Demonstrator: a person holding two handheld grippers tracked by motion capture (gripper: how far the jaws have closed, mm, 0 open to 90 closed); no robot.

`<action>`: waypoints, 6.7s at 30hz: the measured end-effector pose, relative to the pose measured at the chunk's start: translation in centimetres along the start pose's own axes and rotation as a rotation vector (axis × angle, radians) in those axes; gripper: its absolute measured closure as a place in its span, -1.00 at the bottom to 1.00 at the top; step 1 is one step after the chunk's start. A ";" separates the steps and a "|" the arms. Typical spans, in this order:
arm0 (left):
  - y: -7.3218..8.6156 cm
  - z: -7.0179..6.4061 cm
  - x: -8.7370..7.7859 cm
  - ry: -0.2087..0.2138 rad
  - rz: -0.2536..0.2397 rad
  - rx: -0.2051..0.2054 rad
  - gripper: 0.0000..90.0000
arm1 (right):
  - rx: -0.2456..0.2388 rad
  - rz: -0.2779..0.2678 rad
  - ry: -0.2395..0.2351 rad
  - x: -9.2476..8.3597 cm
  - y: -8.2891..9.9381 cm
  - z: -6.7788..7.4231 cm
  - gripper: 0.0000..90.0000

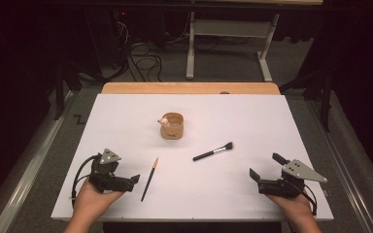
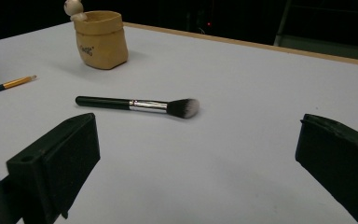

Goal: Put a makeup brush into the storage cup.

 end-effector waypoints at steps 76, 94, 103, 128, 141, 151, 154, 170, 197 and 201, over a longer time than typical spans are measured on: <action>-1.7 -2.8 2.0 0.071 0.302 -0.038 -0.90 | 0.007 -0.005 -0.006 0.2 0.1 0.2 -0.98; -2.0 -4.0 2.7 0.068 0.334 -0.018 -0.66 | 0.001 -0.008 -0.008 0.1 0.0 0.2 -0.98; -2.1 -4.7 2.8 0.064 0.346 -0.009 -0.33 | 0.005 -0.005 -0.005 0.1 0.0 0.2 -0.98; -2.0 -5.5 3.6 0.060 0.377 0.035 0.56 | 0.003 -0.004 -0.005 0.1 0.1 0.1 -0.98; -1.7 -6.1 3.9 0.054 0.389 0.032 0.66 | 0.004 -0.003 -0.004 0.1 0.1 0.0 -0.98; -1.7 -5.9 3.9 0.042 0.384 0.029 0.77 | 0.007 0.002 -0.001 0.2 0.2 0.1 -0.98; -1.6 -5.8 3.9 0.039 0.382 0.030 0.79 | 0.003 -0.004 -0.002 0.2 0.1 0.1 -0.98; -1.4 -5.5 3.9 0.055 0.352 -0.030 0.85 | 0.003 0.004 -0.003 0.2 0.2 0.2 -0.97; -1.3 -5.4 3.5 0.072 0.304 0.018 0.87 | 0.008 0.001 -0.001 0.1 0.1 0.1 -0.96; -1.4 -5.5 3.3 0.084 0.277 0.010 0.87 | 0.009 -0.003 -0.002 0.1 0.1 0.1 -0.96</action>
Point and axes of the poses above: each handheld gripper's, and its own axes: x roughly forward along the jaws, y roughly out of its underside, z roughly to its left, the point moved 5 cm from there along x, roughly forward along the jaws, and after that the axes turned 3 degrees about -y, right-handed, at the moved point
